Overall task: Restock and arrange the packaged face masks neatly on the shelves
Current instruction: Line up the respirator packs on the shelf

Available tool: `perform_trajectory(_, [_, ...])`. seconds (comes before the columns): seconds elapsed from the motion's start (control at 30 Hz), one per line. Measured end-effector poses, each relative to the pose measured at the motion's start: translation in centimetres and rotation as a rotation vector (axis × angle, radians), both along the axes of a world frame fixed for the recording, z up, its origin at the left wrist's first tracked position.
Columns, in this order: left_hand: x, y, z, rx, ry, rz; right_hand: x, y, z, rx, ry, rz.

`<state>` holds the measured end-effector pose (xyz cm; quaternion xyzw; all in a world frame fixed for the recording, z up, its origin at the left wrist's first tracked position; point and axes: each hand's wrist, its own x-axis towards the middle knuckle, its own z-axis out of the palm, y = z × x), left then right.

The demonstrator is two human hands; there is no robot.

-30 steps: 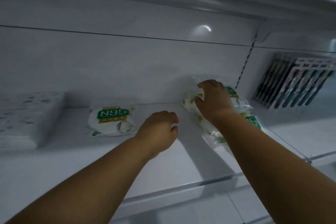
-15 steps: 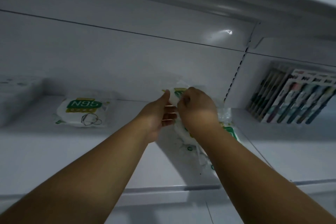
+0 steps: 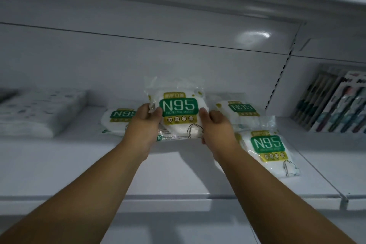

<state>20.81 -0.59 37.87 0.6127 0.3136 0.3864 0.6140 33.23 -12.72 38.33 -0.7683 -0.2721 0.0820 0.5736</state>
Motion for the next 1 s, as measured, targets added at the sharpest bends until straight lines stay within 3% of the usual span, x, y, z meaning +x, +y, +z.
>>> perform_trajectory(0.07, [-2.2, 0.7, 0.3, 0.078, 0.045, 0.014, -1.5, 0.4, -0.4, 0.106, -0.057, -0.053])
perform_trajectory(0.13, [-4.2, 1.5, 0.4, 0.027, 0.034, -0.053, -2.9, 0.9, -0.4, 0.173, -0.051, -0.108])
perform_trajectory(0.27, [-7.7, 3.3, -0.5, -0.017, 0.047, -0.21, -5.7, 1.4, -0.6, 0.219, -0.018, -0.114])
perform_trajectory(0.53, [-11.5, 5.0, -1.4, 0.105, 0.12, -0.284, -9.9, 0.6, -2.0, 0.272, 0.096, -0.068])
perform_trajectory(0.8, [-11.6, 8.0, 1.0, -0.121, -0.096, -0.161, -12.3, 1.9, -1.6, 0.1, 0.082, 0.158])
perform_trajectory(1.0, [-12.2, 7.4, 0.2, -0.181, -0.16, -0.249, -12.3, 3.1, 1.3, 0.238, 0.203, 0.083])
